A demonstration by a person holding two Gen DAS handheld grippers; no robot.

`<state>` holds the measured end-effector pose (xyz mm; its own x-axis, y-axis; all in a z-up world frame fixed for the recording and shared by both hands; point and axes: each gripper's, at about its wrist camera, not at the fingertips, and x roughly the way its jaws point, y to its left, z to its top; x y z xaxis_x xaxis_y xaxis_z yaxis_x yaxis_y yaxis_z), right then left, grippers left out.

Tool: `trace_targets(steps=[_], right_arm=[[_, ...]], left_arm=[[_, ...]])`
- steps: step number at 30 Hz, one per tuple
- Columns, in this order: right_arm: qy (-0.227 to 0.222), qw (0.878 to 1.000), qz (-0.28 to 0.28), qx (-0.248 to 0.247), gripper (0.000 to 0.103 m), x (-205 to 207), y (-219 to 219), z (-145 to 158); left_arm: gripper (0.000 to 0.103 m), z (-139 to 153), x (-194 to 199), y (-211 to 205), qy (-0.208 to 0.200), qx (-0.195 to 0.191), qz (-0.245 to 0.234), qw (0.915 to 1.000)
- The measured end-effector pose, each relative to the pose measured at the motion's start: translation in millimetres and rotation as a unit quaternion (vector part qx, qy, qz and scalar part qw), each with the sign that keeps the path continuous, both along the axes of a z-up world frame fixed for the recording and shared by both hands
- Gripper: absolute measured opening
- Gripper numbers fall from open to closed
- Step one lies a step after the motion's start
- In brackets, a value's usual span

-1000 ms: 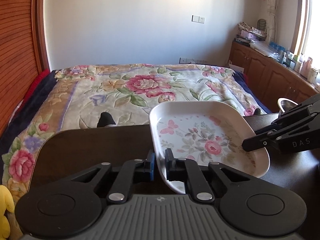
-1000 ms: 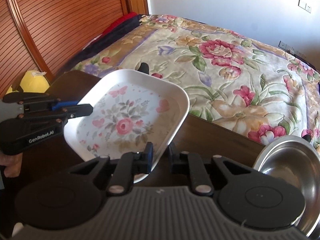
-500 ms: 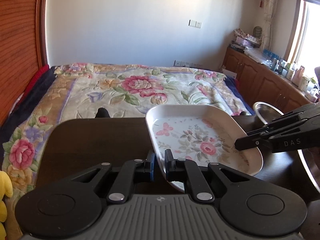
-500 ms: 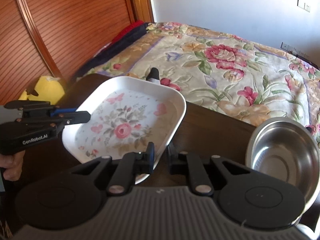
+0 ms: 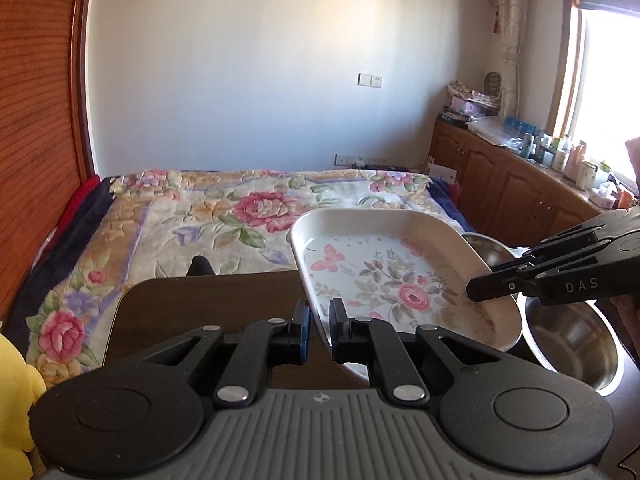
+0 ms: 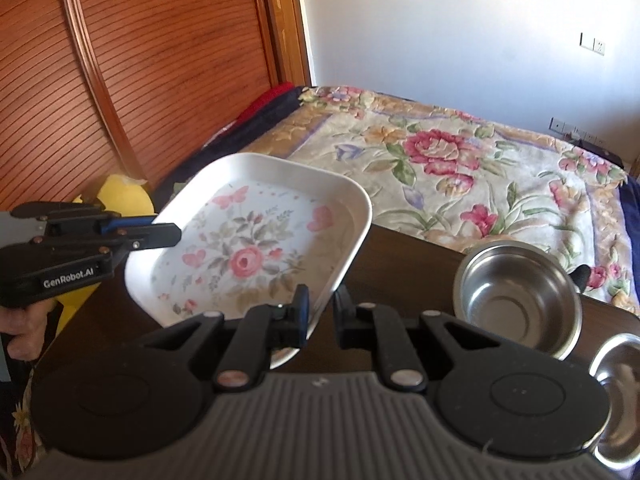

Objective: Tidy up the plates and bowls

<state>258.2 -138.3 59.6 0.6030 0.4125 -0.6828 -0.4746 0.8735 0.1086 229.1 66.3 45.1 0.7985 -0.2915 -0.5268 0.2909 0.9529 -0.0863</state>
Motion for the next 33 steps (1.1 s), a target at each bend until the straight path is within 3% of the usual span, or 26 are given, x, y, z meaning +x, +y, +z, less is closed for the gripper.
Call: trace_targets(steps=[13,33], right_arm=[[-0.029,1.0,-0.002,0.007,0.014,-41,-19,16],[-0.043,0.999,0.002,0.021,0.014,-98,-38,13]], left_arm=[[0.011,23,-51,-14,-0.025,0.003,-0.008,0.9996],[0.011,26,-109,-17,-0.038,-0.003,-0.016,0.9991]])
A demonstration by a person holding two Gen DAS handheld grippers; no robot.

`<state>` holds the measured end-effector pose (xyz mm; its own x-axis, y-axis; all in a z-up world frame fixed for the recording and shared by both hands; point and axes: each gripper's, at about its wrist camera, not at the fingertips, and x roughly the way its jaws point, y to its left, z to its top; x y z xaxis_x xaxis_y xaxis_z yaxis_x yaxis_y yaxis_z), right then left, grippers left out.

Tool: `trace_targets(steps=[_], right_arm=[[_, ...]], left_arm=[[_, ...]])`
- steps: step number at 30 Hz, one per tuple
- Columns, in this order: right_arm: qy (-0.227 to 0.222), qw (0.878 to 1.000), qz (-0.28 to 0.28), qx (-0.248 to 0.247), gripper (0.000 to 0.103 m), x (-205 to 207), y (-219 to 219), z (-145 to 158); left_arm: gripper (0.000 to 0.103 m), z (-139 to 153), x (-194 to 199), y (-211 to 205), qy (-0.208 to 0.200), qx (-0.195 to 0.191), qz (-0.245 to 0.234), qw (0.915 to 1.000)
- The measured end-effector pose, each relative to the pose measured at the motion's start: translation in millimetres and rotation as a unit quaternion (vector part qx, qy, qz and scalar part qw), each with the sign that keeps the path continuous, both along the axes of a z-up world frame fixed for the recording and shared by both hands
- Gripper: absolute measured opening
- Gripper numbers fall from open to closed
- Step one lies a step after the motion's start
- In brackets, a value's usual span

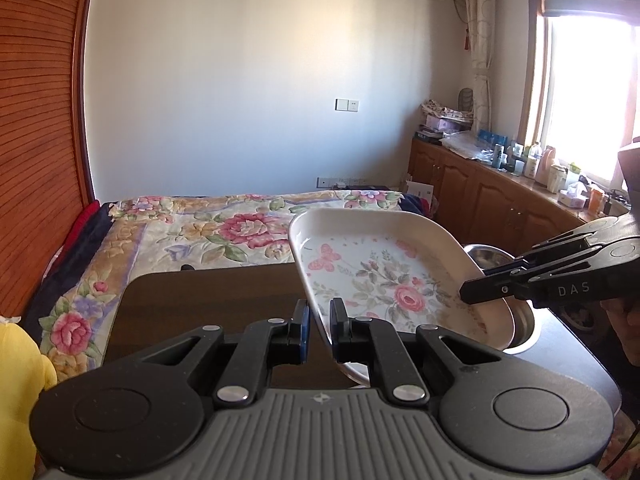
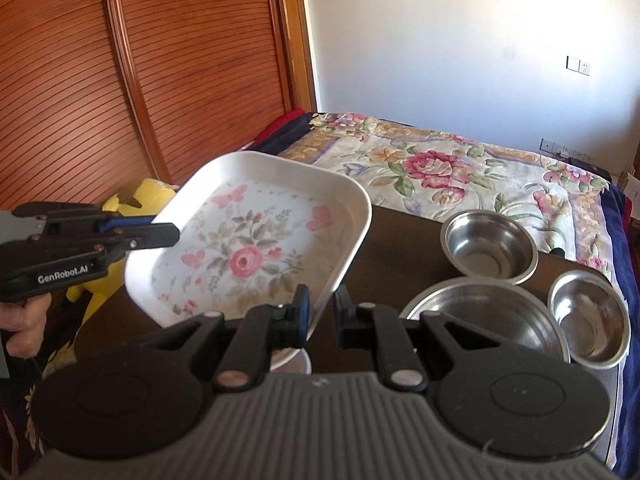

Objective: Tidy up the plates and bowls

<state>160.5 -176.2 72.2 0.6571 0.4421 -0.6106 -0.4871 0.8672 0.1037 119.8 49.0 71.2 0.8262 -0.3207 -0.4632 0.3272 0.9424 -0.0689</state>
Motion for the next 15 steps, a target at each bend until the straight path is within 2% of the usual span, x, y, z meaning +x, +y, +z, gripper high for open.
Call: trace_targets(steps=[15], right_arm=[[0.002,1.0,0.01,0.005,0.014,-25,-6,-23]], left_arm=[[0.012,-24,-26,-5,0.012,-0.006,-0.009,0.9999]])
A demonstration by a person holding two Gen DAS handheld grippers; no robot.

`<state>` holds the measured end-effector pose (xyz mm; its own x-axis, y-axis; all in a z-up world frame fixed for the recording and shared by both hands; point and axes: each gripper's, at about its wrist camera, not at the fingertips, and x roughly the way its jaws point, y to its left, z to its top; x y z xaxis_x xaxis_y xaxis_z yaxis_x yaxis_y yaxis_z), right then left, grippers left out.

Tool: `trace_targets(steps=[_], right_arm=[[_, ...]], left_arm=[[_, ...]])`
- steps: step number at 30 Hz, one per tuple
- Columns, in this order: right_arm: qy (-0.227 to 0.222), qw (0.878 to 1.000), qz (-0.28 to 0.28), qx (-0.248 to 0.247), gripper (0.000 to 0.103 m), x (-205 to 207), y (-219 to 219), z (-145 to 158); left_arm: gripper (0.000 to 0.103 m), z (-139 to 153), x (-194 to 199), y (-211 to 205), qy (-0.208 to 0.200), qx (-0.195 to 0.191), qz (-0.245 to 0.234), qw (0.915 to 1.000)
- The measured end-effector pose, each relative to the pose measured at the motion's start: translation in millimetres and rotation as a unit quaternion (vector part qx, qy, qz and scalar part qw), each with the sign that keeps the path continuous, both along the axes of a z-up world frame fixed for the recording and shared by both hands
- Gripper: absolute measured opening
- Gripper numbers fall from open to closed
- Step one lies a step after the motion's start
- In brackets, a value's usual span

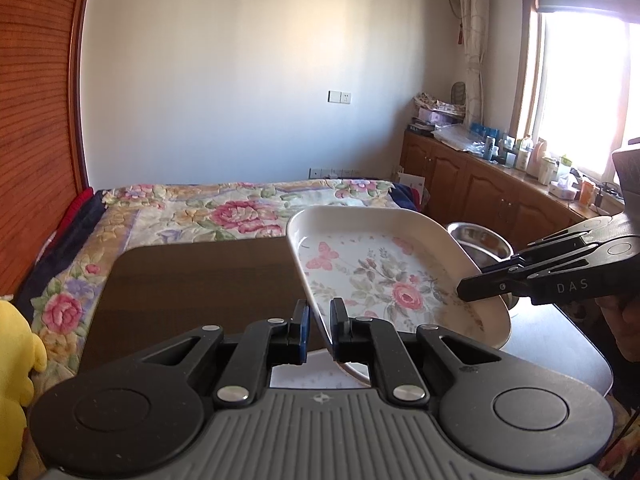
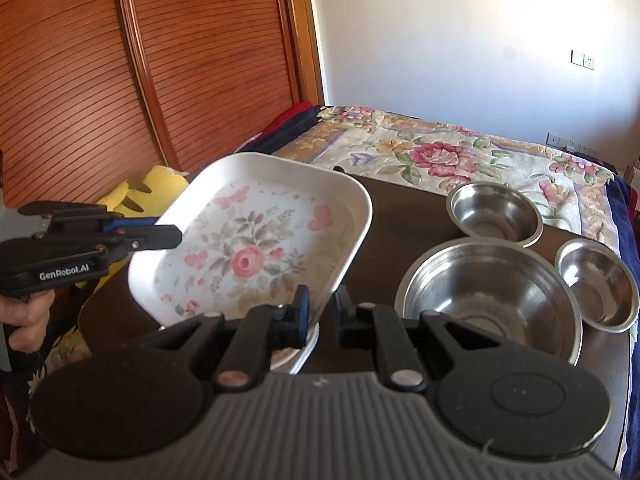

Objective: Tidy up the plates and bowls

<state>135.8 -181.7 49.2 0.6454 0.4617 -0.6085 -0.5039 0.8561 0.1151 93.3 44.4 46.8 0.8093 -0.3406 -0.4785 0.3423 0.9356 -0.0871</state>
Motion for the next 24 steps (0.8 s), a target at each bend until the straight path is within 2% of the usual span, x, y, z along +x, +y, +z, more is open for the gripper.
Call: trace_targets(steps=[24], right_arm=[[0.001,0.999,-0.003,0.034,0.015,-24,13,-56]], left_arm=[[0.012,-57,-19,13,0.04,-0.005,0.021,0.999]])
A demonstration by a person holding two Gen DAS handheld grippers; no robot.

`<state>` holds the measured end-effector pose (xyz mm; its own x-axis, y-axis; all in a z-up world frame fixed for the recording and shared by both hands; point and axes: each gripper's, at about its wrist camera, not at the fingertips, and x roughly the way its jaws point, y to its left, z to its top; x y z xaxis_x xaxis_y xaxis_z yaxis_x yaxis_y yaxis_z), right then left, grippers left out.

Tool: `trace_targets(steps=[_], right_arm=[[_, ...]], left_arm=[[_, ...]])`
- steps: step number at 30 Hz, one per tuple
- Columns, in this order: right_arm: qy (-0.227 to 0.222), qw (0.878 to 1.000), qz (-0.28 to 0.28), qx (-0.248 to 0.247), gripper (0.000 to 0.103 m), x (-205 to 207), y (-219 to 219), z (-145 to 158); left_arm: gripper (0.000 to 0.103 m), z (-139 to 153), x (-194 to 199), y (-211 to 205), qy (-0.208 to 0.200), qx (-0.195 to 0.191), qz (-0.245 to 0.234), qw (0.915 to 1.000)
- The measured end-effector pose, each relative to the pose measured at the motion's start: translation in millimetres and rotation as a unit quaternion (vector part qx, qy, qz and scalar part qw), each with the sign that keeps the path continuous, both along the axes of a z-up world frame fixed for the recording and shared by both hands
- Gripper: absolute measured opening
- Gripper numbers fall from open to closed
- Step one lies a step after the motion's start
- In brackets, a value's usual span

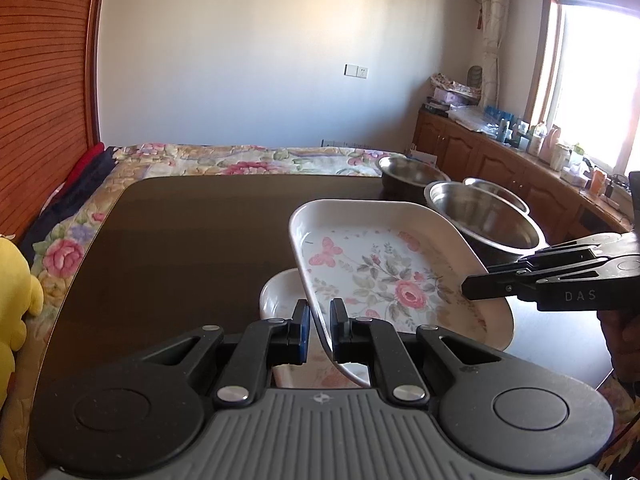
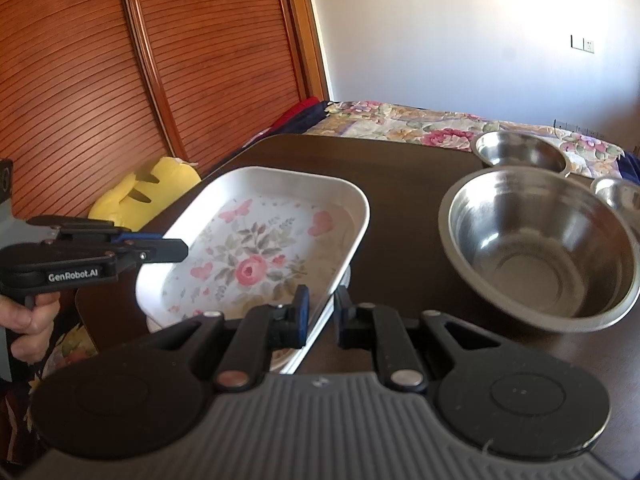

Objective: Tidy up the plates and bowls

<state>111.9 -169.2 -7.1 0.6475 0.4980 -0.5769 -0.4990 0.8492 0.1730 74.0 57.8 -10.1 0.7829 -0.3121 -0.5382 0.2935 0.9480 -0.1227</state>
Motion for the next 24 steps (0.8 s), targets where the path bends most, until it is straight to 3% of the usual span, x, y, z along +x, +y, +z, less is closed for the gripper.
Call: trace_targets(steps=[17,24], right_arm=[[-0.012,1.0,-0.018,0.02,0.015,-4,7,-17],[-0.049,0.998,-0.046,0.02,0.015,-15,13,-26]], left_arm=[[0.011,-19,0,8,0.009,0.002,0.015,0.9998],[0.011,-23,-3,6,-0.002,0.01,0.017,0.9998]])
